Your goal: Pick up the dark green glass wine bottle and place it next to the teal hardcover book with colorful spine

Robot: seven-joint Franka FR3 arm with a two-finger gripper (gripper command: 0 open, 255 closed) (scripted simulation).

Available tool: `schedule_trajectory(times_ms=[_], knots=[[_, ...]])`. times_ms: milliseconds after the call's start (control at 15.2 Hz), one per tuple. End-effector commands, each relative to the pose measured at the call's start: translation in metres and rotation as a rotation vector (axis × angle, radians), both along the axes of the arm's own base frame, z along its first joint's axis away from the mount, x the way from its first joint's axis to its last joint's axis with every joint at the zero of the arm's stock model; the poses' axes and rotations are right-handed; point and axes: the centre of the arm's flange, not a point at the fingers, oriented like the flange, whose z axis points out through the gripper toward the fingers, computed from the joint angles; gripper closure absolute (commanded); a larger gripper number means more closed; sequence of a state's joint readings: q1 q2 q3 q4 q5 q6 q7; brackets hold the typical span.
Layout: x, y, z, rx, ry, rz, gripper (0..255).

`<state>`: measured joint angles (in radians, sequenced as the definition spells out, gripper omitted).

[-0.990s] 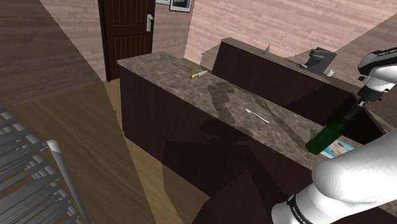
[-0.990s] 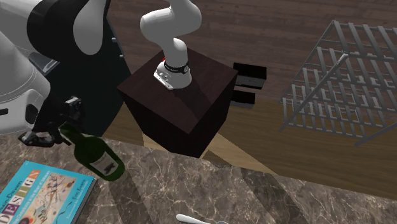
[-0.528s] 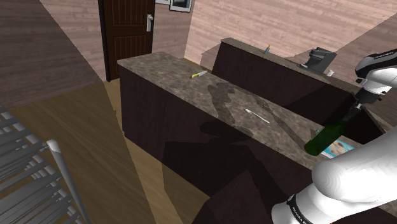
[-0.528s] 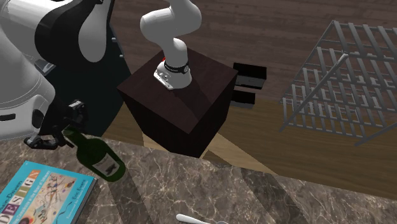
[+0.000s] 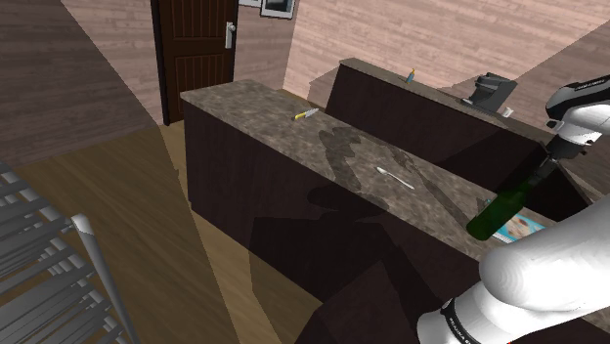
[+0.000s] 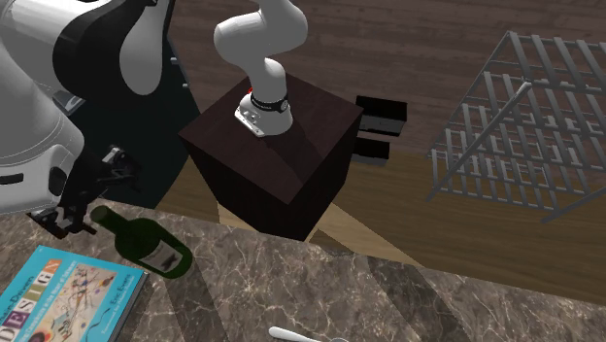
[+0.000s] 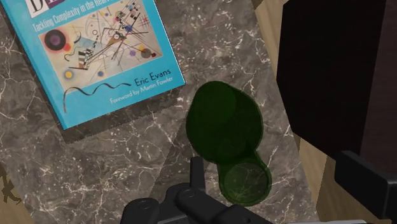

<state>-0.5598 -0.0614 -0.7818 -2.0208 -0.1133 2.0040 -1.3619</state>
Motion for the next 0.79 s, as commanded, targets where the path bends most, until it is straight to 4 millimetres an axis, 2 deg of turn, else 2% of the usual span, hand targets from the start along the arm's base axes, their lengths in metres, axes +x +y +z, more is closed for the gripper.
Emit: schedule_trajectory(times_ms=[0, 198, 726], knots=[[0.001, 0.001, 0.013, 0.0, 0.0, 0.0, 0], [0.003, 0.002, 0.05, 0.0, 0.0, 0.0, 0], [0.003, 0.002, 0.05, 0.0, 0.0, 0.0, 0]])
